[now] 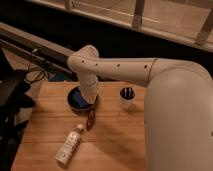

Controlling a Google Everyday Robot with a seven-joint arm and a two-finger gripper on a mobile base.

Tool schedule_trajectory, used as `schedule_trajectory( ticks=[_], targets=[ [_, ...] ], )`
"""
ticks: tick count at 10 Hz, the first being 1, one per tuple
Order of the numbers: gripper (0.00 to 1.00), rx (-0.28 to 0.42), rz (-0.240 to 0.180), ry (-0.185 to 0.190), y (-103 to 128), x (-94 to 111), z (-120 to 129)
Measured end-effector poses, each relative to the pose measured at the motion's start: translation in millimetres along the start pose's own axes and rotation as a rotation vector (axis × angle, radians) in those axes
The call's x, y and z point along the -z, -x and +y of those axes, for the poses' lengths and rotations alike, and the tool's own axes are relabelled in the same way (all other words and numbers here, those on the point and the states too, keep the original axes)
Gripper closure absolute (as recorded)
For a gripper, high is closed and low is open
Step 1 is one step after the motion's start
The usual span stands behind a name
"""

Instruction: Move the arm in a circular motion

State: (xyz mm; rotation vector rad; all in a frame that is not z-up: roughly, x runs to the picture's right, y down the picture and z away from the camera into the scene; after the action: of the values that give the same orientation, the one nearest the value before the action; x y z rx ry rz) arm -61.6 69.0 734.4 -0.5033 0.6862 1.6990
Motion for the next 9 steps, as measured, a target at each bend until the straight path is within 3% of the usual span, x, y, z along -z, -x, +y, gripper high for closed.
schedule_trajectory(
  ticks=[4,7,9],
  targets=[
    [1.0,-0.096,-0.002,-0.068,-16.7,6.9,-50.5],
    [1.0,-0.154,-0.026,-0.122,2.2,12.6,-77.7],
    [1.0,-0.176,-0.049,-0.145,26.8,15.4,-90.0]
  ],
)
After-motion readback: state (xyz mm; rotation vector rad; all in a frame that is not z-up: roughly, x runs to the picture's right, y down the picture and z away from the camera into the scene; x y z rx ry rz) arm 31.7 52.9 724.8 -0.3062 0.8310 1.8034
